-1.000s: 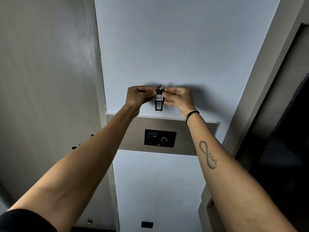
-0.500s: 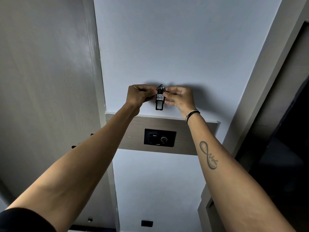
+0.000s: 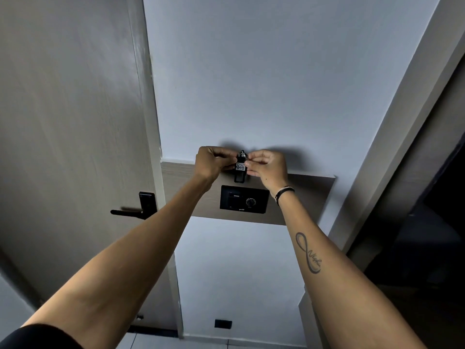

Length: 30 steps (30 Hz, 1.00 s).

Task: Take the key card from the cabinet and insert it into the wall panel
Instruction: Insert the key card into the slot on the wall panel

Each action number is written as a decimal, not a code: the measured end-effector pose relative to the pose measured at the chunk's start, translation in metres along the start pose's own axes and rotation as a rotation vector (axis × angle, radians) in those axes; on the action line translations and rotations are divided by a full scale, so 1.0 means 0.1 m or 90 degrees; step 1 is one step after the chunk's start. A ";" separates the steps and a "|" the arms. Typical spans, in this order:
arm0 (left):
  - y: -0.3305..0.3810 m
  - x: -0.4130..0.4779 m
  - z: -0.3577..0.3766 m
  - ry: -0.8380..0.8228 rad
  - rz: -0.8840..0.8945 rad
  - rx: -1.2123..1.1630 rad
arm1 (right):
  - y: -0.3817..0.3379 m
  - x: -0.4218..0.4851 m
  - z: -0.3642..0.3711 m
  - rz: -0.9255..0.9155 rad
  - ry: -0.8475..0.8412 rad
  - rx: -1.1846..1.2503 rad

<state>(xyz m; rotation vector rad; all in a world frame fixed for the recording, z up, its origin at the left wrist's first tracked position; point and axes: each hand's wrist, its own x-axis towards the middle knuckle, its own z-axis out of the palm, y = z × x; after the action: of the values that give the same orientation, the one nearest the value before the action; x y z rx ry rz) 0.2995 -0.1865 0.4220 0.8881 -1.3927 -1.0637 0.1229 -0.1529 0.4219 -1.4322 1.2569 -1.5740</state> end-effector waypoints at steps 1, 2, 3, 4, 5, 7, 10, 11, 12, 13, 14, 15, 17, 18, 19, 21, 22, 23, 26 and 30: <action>-0.05 -0.01 0.01 0.007 0.003 0.017 | 0.06 -0.02 0.01 0.003 0.006 -0.004; -0.10 -0.03 0.01 0.013 0.007 0.033 | 0.11 -0.03 0.01 0.004 0.013 -0.007; -0.14 -0.05 0.01 0.017 0.011 0.047 | 0.16 -0.05 0.02 0.005 0.018 -0.010; -0.18 -0.06 0.01 0.021 0.013 0.058 | 0.20 -0.06 0.03 0.004 0.023 -0.013; -0.21 -0.07 0.01 0.025 0.015 0.068 | 0.24 -0.08 0.03 0.004 0.027 -0.018; -0.27 -0.08 0.00 0.025 0.017 0.085 | 0.30 -0.10 0.05 0.006 0.031 -0.027; -0.35 -0.10 -0.01 0.008 0.010 0.083 | 0.38 -0.13 0.05 0.010 0.036 -0.049; -0.37 -0.11 -0.01 0.002 0.009 0.084 | 0.40 -0.13 0.05 0.012 0.037 -0.053; -0.39 -0.12 -0.01 0.001 0.009 0.090 | 0.42 -0.14 0.05 0.014 0.039 -0.055; -0.42 -0.12 -0.01 0.004 0.009 0.096 | 0.44 -0.14 0.04 0.016 0.040 -0.058; -0.43 -0.13 -0.01 0.010 0.008 0.102 | 0.45 -0.14 0.04 0.017 0.040 -0.061; -0.46 -0.14 0.00 0.015 0.007 0.107 | 0.47 -0.15 0.04 0.016 0.040 -0.064; -0.50 -0.14 0.00 0.022 0.008 0.124 | 0.51 -0.16 0.04 0.015 0.039 -0.071; -0.52 -0.14 0.00 0.025 0.008 0.135 | 0.53 -0.16 0.04 0.017 0.040 -0.073; -0.53 -0.14 0.00 0.028 0.010 0.145 | 0.54 -0.17 0.04 0.018 0.040 -0.076; -0.57 -0.15 0.00 0.032 0.017 0.160 | 0.57 -0.17 0.04 0.021 0.040 -0.088; -0.58 -0.15 0.00 0.032 0.021 0.165 | 0.58 -0.17 0.04 0.020 0.041 -0.100; -0.60 -0.16 0.00 0.031 0.021 0.167 | 0.59 -0.17 0.04 0.017 0.041 -0.115; -0.66 -0.19 -0.01 0.031 0.021 0.170 | 0.62 -0.19 0.05 -0.005 0.046 -0.152; -0.70 -0.20 -0.02 0.042 0.029 0.171 | 0.68 -0.21 0.09 -0.040 0.065 -0.183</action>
<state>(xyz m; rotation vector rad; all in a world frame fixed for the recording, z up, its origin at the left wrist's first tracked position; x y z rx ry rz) 0.2997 -0.1893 0.3491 1.0708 -1.5146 -0.8173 0.1265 -0.1571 0.3503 -1.5970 1.5624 -1.5720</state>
